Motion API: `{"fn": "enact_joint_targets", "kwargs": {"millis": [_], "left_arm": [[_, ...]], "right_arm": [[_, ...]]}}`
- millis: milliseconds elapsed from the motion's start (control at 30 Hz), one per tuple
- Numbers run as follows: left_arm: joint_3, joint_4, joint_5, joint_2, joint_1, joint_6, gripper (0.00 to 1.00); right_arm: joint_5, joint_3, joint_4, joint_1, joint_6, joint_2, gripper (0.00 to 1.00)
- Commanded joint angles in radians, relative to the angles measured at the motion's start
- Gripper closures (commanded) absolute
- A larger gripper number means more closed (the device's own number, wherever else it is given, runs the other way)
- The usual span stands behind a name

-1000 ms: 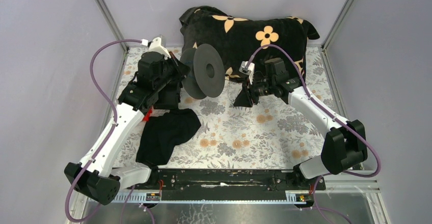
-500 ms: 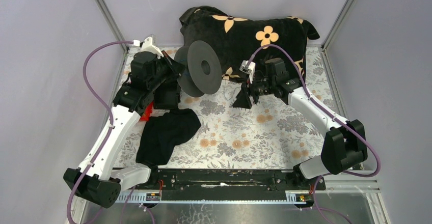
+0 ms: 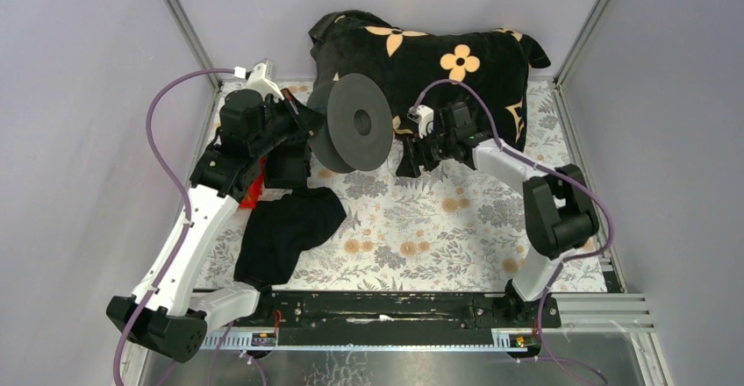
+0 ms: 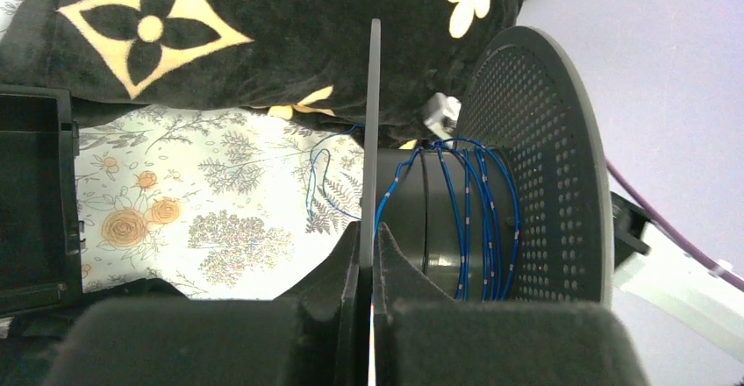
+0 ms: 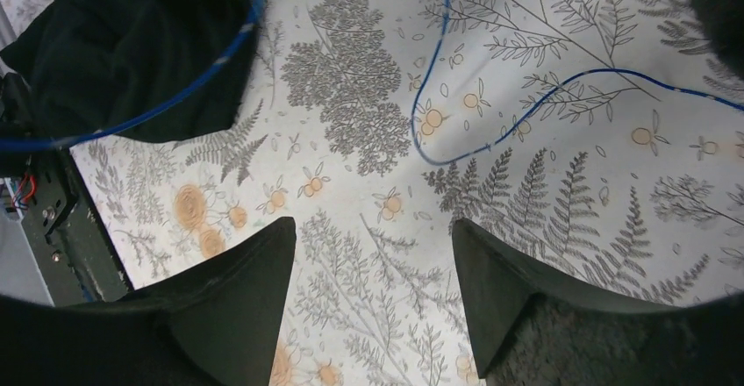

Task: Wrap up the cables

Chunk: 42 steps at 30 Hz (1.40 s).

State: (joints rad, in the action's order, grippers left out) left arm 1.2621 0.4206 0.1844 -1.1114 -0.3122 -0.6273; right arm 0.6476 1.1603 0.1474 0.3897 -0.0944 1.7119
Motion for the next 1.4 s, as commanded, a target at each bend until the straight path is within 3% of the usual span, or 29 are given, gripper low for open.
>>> {"fn": "enact_joint_targets", "kwargs": {"millis": [0, 267, 633, 767, 967, 1133, 1367], "left_arm": [[0.055, -0.109, 0.061, 0.039, 0.009, 0.005, 1.00], [0.058, -0.112, 0.079, 0.036, 0.009, 0.003, 1.00], [0.070, -0.112, 0.073, 0.021, 0.009, 0.002, 1.00], [0.074, -0.108, 0.048, 0.018, 0.010, -0.001, 1.00], [0.083, -0.078, -0.039, 0.016, 0.016, -0.005, 1.00], [0.101, -0.044, -0.139, 0.016, 0.021, -0.002, 1.00], [0.133, -0.017, -0.245, -0.015, 0.024, 0.014, 1.00]], "right_arm": [[0.047, 0.059, -0.129, -0.005, 0.058, 0.077, 0.27], [0.152, 0.126, -0.221, -0.004, 0.102, 0.236, 0.27], [0.211, 0.156, -0.235, -0.001, 0.108, 0.329, 0.33], [0.244, 0.143, -0.237, 0.004, 0.107, 0.335, 0.44], [0.265, 0.136, -0.166, 0.005, 0.076, 0.311, 0.77], [0.262, 0.094, -0.037, 0.006, -0.009, 0.222, 0.95], [0.250, -0.015, 0.097, 0.007, -0.073, 0.060, 1.00]]}}
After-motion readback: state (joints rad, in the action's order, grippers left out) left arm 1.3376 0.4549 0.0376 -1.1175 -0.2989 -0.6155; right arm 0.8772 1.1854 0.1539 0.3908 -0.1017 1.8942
